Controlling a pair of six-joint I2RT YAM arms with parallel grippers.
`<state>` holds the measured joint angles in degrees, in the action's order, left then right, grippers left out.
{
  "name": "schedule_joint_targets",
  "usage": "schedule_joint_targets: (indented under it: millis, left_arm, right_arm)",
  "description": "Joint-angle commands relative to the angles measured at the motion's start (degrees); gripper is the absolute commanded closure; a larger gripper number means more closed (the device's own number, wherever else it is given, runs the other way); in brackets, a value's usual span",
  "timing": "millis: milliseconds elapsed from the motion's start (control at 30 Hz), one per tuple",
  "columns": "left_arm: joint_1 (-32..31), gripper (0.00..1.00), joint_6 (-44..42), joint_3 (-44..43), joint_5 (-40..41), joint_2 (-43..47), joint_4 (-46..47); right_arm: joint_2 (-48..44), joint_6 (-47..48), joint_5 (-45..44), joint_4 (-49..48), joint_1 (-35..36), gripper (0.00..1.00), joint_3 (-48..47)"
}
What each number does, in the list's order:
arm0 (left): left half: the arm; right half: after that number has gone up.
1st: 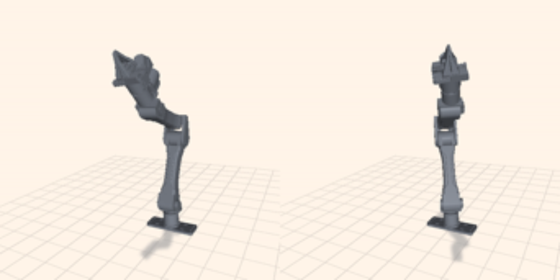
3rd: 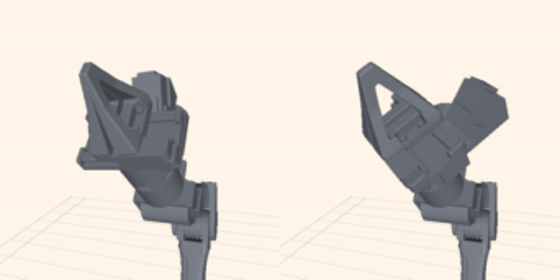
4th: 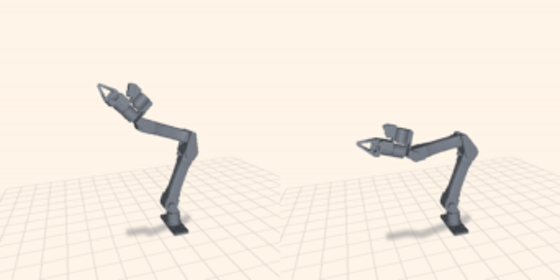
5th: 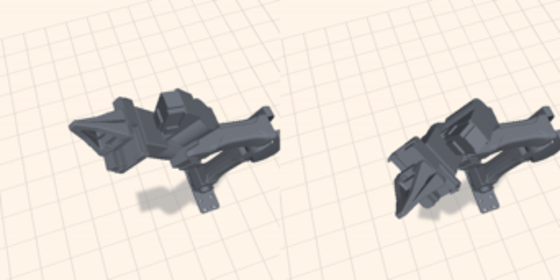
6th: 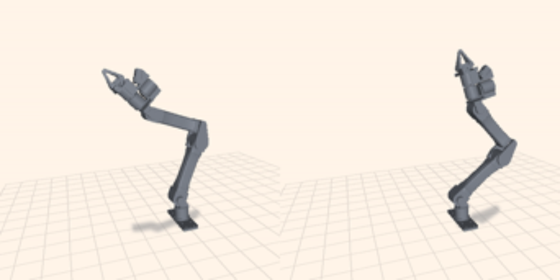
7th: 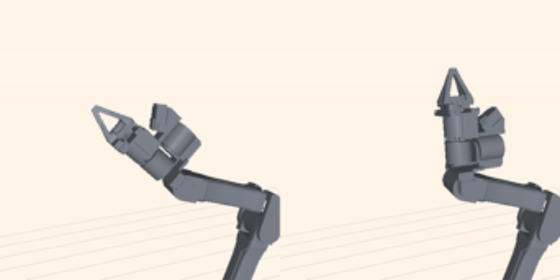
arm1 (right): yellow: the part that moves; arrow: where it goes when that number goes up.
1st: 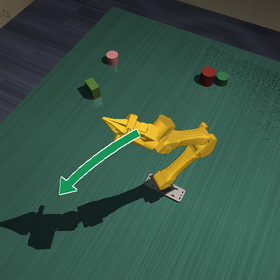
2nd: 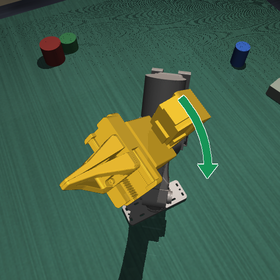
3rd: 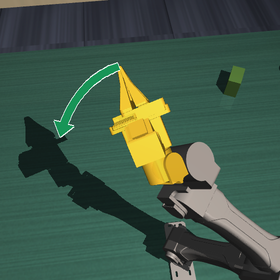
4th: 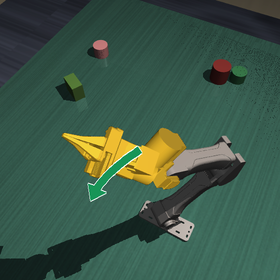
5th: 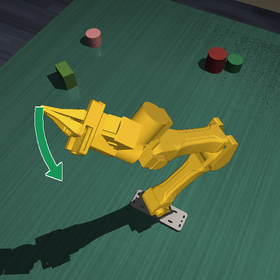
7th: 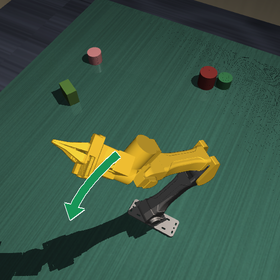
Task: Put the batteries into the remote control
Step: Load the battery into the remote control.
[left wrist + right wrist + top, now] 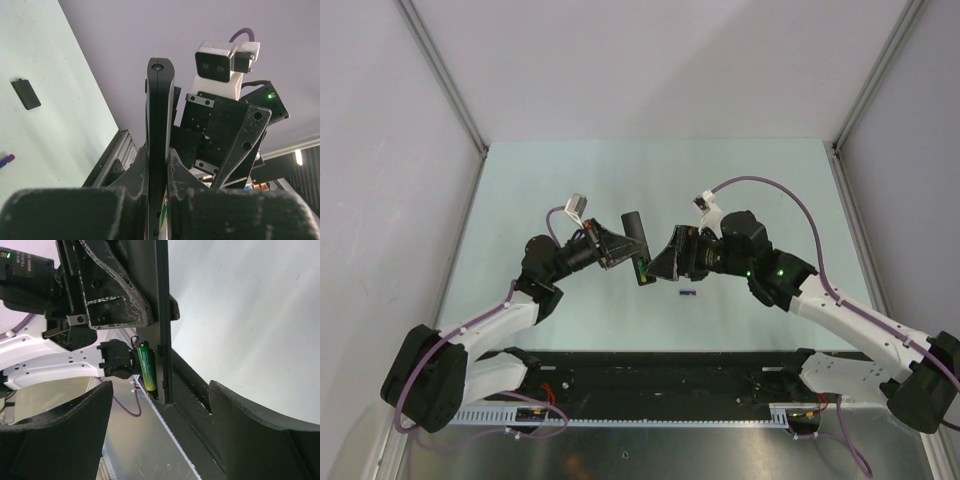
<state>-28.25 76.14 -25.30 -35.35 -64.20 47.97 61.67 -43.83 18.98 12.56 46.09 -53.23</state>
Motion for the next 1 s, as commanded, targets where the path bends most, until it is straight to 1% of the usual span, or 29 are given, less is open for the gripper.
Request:
schedule_joint_targets:
  millis: [0,233,333,400,633,833,967]
  left_arm:
    - [-0.05,1.0,0.85,-2.91,-1.3,0.66,3.1]
    - [-0.4,1.0,0.85,-2.91,-1.65,1.01,3.1]
    - [-0.49,1.0,1.12,-2.83,-1.74,1.45,3.1]
    - [-0.66,1.0,1.21,-2.82,-2.0,1.8,3.1]
    - [-0.93,1.0,1.73,-2.65,-2.09,2.24,3.1]
    - [-1.19,1.0,2.17,-2.3,-1.74,2.59,3.1]
    - [-1.37,1.0,2.35,-2.39,-1.65,2.68,3.01]
  right_arm:
    - [1.17,-1.69,6.33,-7.37,-0.38,0.19,0.5]
    - [3.1,-3.27,8.44,-11.67,-0.91,0.25,2.69]
    - [3.98,-3.45,9.14,-12.03,-1.26,0.27,2.96]
    - [4.33,-3.54,9.41,-14.14,-1.44,0.29,2.96]
    - [5.74,-4.15,10.02,-17.91,-1.53,0.32,2.96]
    - [6.97,-4.07,9.76,-18.62,-1.44,0.43,2.96]
    - [7.15,-3.54,9.06,-17.83,-1.09,0.53,2.96]
